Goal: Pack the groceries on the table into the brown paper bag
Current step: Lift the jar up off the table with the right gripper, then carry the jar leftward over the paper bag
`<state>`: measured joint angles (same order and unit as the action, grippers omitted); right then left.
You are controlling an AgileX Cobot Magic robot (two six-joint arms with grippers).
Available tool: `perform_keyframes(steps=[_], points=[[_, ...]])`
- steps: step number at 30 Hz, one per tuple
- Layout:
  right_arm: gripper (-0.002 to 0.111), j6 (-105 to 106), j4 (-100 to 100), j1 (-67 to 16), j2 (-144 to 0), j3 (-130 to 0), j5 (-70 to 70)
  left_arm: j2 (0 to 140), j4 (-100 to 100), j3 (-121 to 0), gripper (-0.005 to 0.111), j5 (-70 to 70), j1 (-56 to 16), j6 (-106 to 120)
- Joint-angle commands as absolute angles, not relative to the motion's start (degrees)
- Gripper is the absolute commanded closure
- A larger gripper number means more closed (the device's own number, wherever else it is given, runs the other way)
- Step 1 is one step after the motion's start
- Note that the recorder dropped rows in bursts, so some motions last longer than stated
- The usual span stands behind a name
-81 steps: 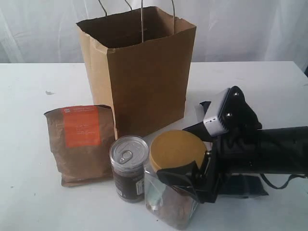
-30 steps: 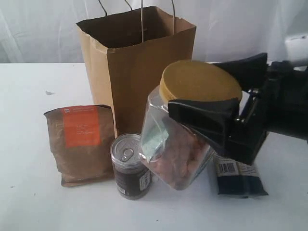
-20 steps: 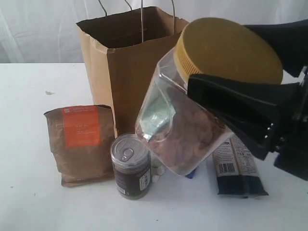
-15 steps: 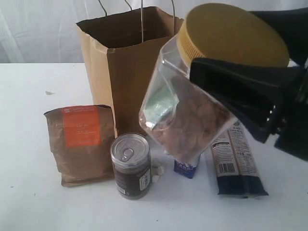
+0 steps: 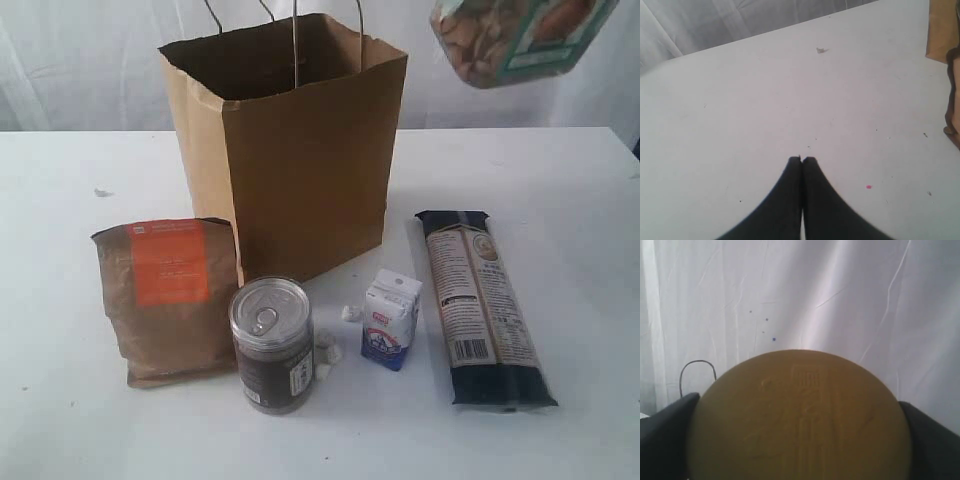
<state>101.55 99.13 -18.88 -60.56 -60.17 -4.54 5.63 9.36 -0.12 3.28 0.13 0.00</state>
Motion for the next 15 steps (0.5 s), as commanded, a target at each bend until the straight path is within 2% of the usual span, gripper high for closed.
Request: perform_keyframes(steps=[1, 8, 15], points=[[0.084, 101.1, 99.9, -18.9, -69.1, -68.8, -4.6, 5.4, 9.4, 0.0, 0.107, 3.1, -0.1, 0.0], [0.084, 100.0, 99.9, -18.9, -78.0, -77.2, -6.2, 5.4, 9.4, 0.0, 0.107, 3.1, -0.1, 0.0], [0.084, 100.3, 99.9, -18.9, -83.0, -81.7, -20.4, 5.4, 9.4, 0.0, 0.107, 3.0, -1.9, 0.0]])
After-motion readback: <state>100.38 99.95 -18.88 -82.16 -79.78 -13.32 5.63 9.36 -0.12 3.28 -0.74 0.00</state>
